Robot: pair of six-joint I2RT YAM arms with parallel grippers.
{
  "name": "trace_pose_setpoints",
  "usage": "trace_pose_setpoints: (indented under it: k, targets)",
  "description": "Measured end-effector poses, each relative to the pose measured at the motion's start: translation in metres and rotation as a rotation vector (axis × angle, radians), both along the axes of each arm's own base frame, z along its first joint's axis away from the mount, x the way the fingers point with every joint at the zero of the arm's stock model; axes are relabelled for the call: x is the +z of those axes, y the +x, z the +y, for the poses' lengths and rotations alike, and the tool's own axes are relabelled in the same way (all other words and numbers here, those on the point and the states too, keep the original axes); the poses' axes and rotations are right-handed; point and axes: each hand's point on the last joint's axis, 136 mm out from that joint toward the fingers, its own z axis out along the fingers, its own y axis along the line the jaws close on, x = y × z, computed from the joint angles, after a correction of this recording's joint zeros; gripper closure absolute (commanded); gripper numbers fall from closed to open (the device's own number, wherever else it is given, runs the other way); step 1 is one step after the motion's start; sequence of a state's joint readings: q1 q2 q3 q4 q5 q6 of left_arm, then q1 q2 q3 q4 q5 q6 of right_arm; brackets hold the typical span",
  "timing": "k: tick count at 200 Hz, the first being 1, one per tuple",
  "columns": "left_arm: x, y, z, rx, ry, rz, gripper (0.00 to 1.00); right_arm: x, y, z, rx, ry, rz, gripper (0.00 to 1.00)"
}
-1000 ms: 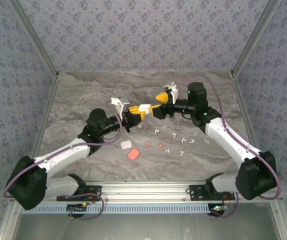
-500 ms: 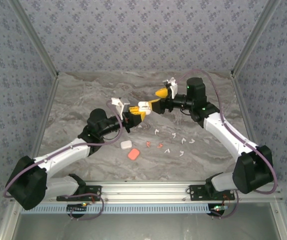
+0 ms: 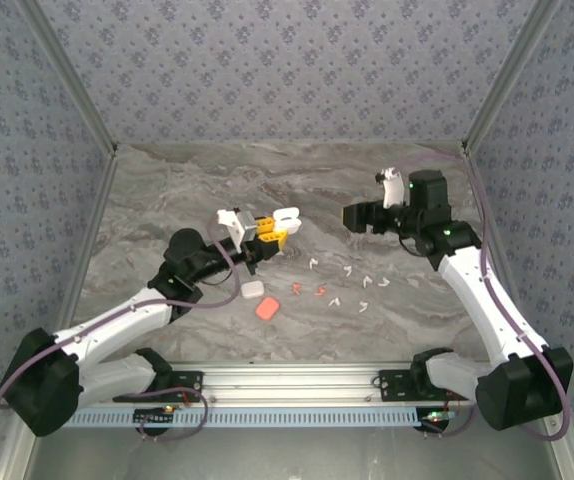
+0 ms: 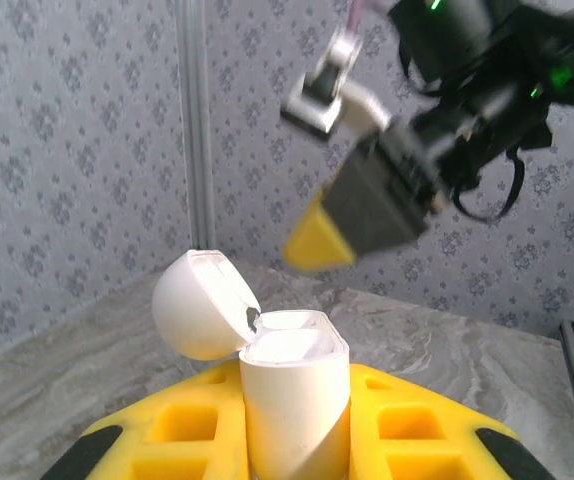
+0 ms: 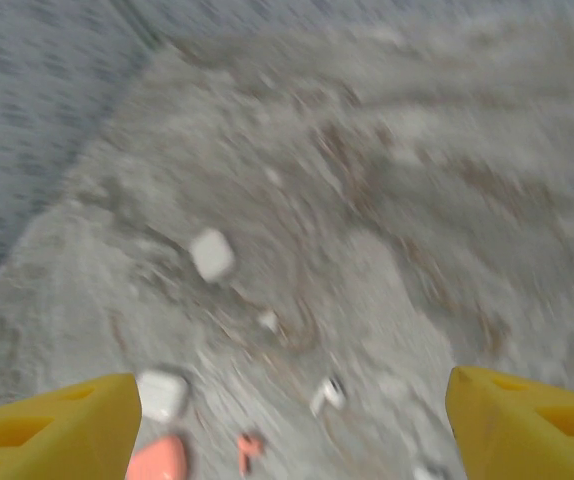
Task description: Insert wireless bluetooth earbuds into charging case
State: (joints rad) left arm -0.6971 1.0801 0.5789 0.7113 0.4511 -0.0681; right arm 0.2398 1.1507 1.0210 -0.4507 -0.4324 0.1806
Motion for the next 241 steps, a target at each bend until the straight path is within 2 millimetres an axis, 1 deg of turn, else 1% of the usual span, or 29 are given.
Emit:
trace_pose_setpoints:
  k: [24,37,51,68,83,98,118,150,180,218,241]
  targets:
    - [0.008,-0.007,0.002,-0.012,0.003,-0.058,1.0,-0.067,-0.018,-0.017,-0.073,-0.092,0.233,0.28]
    - [0.011,-0.011,0.002,-0.028,0.004,-0.076,1.0,-0.093,-0.025,-0.023,-0.096,-0.135,0.327,0.31]
    - [0.014,-0.015,0.001,-0.043,0.003,-0.092,1.0,-0.114,-0.028,-0.027,-0.11,-0.167,0.396,0.34]
    - [0.018,-0.02,-0.002,-0.063,0.007,-0.109,1.0,-0.132,-0.028,-0.027,-0.113,-0.191,0.452,0.37]
    - [0.02,-0.025,-0.004,-0.077,0.009,-0.121,1.0,-0.149,-0.029,-0.022,-0.098,-0.212,0.502,0.38]
    - [0.021,-0.028,-0.006,-0.088,0.011,-0.129,1.0,-0.164,-0.029,-0.013,-0.068,-0.237,0.544,0.39]
    - [0.021,-0.03,-0.006,-0.092,0.016,-0.135,1.0,-0.174,-0.022,0.004,-0.024,-0.253,0.548,0.39]
    - [0.02,-0.031,-0.007,-0.095,0.023,-0.133,1.0,-0.172,-0.004,0.034,0.054,-0.247,0.489,0.4]
    - [0.02,-0.032,-0.006,-0.096,0.025,-0.131,1.0,-0.174,0.011,0.061,0.139,-0.24,0.444,0.43]
    - [0.024,-0.034,-0.004,-0.094,0.018,-0.139,1.0,-0.184,0.021,0.083,0.222,-0.239,0.427,0.48]
    - [0.025,-0.034,-0.003,-0.088,0.017,-0.139,1.0,-0.186,0.027,0.095,0.259,-0.24,0.408,0.49]
